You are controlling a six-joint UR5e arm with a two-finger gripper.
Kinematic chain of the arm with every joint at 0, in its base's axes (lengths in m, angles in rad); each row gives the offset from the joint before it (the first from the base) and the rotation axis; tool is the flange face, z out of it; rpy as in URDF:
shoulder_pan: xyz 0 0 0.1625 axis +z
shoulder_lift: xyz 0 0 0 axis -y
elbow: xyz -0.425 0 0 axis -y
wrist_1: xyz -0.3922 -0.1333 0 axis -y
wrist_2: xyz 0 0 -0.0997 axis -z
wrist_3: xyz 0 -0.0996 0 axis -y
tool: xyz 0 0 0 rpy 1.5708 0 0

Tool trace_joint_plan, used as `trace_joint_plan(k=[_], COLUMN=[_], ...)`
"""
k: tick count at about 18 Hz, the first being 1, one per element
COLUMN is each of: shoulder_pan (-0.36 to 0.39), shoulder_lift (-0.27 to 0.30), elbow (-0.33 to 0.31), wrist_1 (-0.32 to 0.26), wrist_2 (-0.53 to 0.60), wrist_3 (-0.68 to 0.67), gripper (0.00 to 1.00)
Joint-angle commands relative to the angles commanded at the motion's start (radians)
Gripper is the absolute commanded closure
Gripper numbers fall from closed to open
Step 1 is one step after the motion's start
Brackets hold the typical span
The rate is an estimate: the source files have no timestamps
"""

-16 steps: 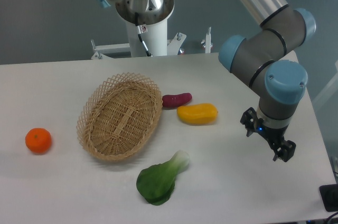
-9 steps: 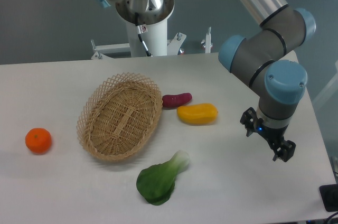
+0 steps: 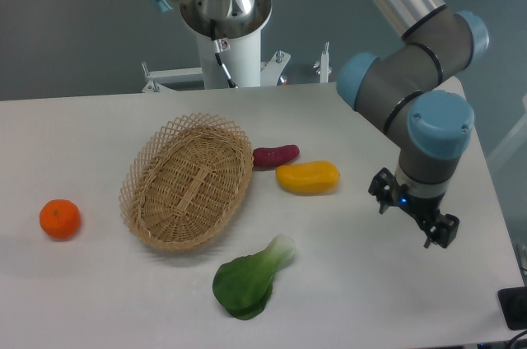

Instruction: Pick up the green vegetable from the table

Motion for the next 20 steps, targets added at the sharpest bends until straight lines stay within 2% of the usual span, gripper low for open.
trace_joint_plan(k=[3, 9, 13, 20], shoulder_pan=[-0.04, -0.141, -0.183, -0.235], shoulder_lift=[0.012, 0.0, -0.001, -0.057], elbow=[-0.037, -0.089, -0.127, -0.138], wrist_1=[0.008, 0.012, 0.017, 0.095], wrist_2=[-0.006, -0.011, -0.011, -0.052], wrist_3=[-0.035, -0.141, -0.209, -0.348], gripper=[0.0, 0.0, 0.0, 0.0])
